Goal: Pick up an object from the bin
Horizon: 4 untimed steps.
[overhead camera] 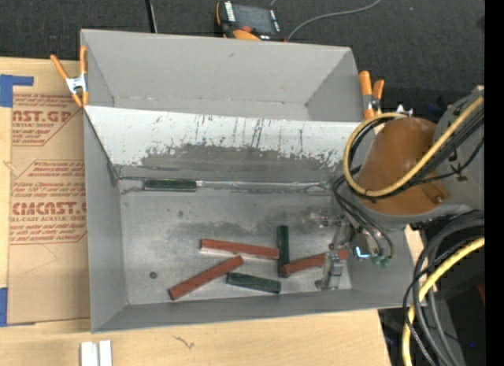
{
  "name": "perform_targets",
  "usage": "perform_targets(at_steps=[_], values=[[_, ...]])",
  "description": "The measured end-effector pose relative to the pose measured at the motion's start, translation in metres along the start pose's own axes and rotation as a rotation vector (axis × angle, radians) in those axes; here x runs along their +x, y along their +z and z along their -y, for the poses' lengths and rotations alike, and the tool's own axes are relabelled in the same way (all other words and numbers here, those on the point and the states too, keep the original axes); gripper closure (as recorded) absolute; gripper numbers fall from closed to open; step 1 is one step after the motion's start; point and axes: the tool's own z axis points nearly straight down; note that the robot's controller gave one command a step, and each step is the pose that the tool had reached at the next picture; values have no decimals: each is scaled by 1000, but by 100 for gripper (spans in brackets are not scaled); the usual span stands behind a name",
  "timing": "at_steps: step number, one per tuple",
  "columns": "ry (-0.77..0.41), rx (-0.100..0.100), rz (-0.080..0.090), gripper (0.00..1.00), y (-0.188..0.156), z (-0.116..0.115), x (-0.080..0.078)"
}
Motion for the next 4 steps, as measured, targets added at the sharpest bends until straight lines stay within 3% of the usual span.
perform_targets(at_steps=[1, 2, 3, 4], values=[[-138, 0, 5, 0, 64, 4, -22], [-138, 1, 7, 100, 62, 4, -22], [-619, 4, 12, 100, 13, 41, -51], [-627, -1, 7, 100, 39, 40, -45]])
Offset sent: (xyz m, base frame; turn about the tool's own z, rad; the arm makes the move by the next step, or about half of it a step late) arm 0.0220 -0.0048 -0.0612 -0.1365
